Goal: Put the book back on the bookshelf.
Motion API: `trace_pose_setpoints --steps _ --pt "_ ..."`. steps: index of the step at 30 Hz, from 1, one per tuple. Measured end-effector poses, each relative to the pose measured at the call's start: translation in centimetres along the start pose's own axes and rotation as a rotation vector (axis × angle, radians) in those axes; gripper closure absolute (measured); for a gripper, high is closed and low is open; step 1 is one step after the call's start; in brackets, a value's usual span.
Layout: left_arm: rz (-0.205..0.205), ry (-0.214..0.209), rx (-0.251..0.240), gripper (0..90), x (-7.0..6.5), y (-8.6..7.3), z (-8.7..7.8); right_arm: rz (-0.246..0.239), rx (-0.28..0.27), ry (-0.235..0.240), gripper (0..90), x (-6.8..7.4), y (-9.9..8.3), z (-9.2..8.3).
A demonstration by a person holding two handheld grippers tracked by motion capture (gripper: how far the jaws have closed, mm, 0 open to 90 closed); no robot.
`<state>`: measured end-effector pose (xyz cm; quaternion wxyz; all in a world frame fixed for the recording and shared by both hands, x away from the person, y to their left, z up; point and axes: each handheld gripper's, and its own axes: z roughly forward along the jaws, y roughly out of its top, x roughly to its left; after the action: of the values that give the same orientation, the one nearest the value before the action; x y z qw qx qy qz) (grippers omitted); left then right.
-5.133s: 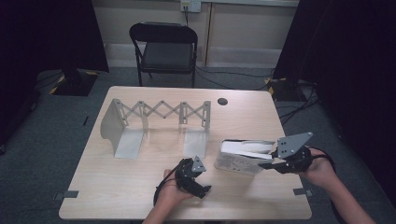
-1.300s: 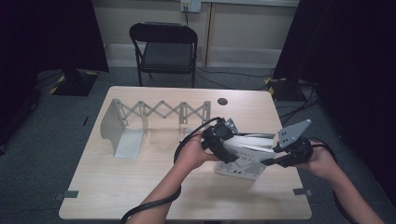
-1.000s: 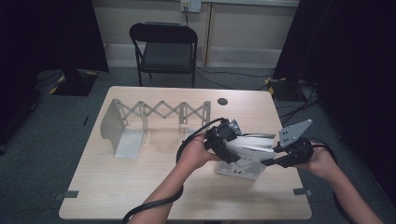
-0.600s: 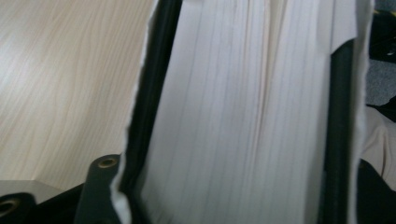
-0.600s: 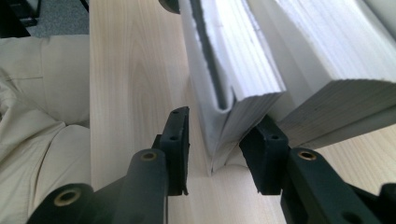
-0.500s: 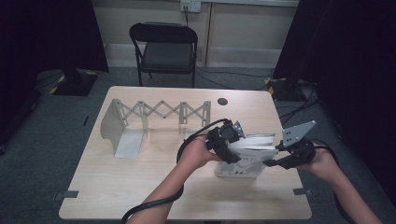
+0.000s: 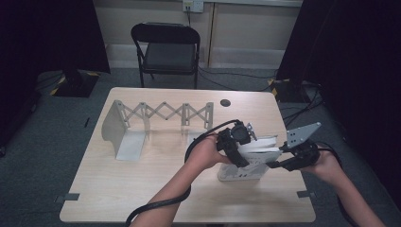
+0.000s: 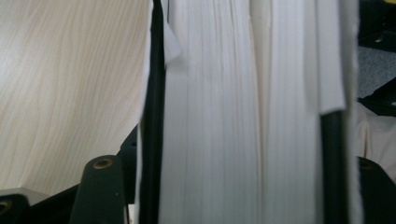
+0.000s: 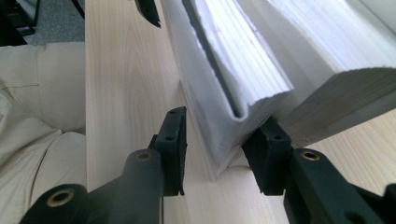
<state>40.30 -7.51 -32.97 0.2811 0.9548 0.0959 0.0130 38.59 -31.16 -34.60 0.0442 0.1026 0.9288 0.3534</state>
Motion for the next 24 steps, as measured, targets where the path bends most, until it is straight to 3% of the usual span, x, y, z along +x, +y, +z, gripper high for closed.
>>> trace_pose_setpoints --steps 7,11,16,20,24 --pt "0.012 0.007 0.046 35.8 -0.1 0.7 0.3 0.01 -0.013 0.003 59.6 0.1 -0.2 0.0" --pt "-0.006 0.016 0.087 27.4 -0.1 1.0 0.7 0.016 -0.013 0.007 60.3 0.0 -0.2 0.0" --pt "-0.018 0.015 0.105 26.7 -0.1 1.2 0.8 0.015 -0.013 0.007 60.8 0.0 -0.3 0.0" --pt "0.002 0.036 0.135 22.9 -0.2 1.5 0.9 0.016 -0.009 0.006 61.1 0.0 -0.2 0.0" --pt "-0.028 0.045 0.143 18.4 -0.3 1.6 1.1 0.02 -0.011 0.009 61.5 0.0 -0.2 0.1"
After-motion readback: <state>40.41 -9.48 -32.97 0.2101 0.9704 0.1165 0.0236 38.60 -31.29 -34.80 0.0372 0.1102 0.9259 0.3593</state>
